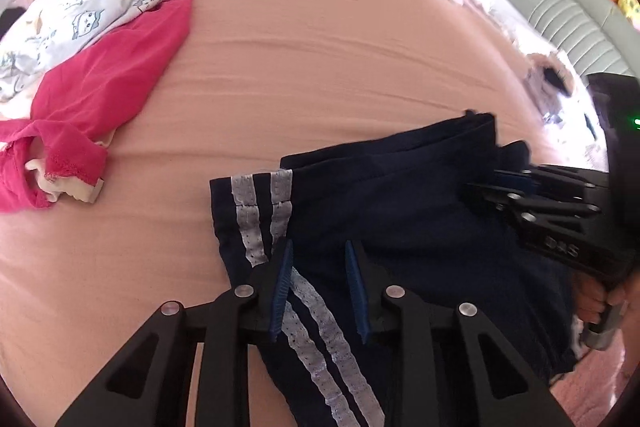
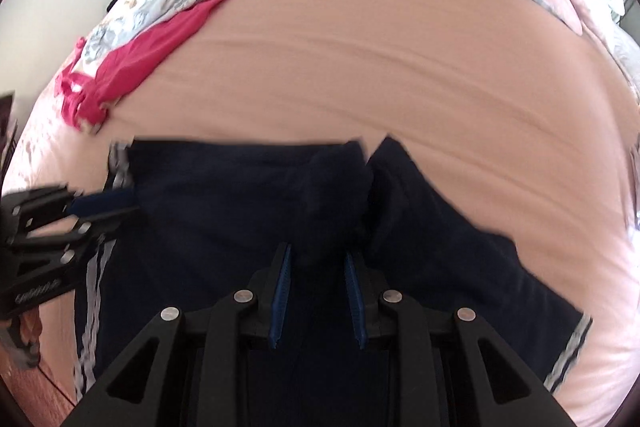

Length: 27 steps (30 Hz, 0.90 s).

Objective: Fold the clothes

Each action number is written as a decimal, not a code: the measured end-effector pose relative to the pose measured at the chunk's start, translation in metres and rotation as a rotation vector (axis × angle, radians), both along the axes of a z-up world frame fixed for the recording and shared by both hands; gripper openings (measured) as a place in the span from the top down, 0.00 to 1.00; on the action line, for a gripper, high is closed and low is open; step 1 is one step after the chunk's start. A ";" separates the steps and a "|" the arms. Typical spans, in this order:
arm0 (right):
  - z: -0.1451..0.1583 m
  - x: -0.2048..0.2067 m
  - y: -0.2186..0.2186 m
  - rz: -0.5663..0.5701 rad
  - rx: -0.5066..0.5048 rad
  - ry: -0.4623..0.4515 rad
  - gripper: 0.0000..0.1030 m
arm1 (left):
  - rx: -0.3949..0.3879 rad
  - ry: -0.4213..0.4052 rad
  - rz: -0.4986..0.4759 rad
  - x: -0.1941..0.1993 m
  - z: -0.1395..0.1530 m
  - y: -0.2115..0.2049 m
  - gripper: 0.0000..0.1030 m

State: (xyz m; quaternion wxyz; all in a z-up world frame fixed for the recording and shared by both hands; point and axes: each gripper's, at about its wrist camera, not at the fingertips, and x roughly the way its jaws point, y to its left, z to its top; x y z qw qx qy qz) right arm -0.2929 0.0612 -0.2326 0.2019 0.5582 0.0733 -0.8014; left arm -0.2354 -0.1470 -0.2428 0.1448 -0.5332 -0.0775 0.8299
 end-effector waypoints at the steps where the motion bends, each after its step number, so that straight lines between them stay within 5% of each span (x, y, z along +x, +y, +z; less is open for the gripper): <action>1: 0.001 -0.004 0.000 -0.013 -0.009 0.002 0.75 | 0.038 0.020 0.007 0.002 0.004 -0.008 0.75; 5: 0.013 -0.012 0.008 -0.086 -0.091 0.044 0.75 | 0.041 0.012 0.160 0.003 0.002 -0.047 0.75; 7: 0.019 -0.011 0.011 -0.097 -0.108 0.049 0.75 | 0.107 -0.020 0.197 0.003 -0.005 -0.059 0.75; 13: 0.024 -0.014 0.011 -0.080 -0.057 0.048 0.75 | 0.100 0.004 0.126 0.001 -0.009 -0.044 0.75; 15: 0.022 -0.017 0.017 -0.048 -0.038 0.019 0.75 | 0.048 -0.008 0.115 -0.007 -0.013 -0.044 0.90; 18: 0.019 -0.023 0.014 -0.034 -0.002 0.037 0.75 | 0.025 0.017 0.165 -0.009 -0.008 -0.044 0.95; 22: 0.028 -0.031 0.025 -0.105 -0.051 0.095 0.75 | -0.014 0.110 0.232 0.002 0.012 -0.059 0.95; 27: 0.032 -0.030 0.032 -0.125 -0.071 0.093 0.75 | 0.017 0.070 0.230 -0.001 0.008 -0.057 0.84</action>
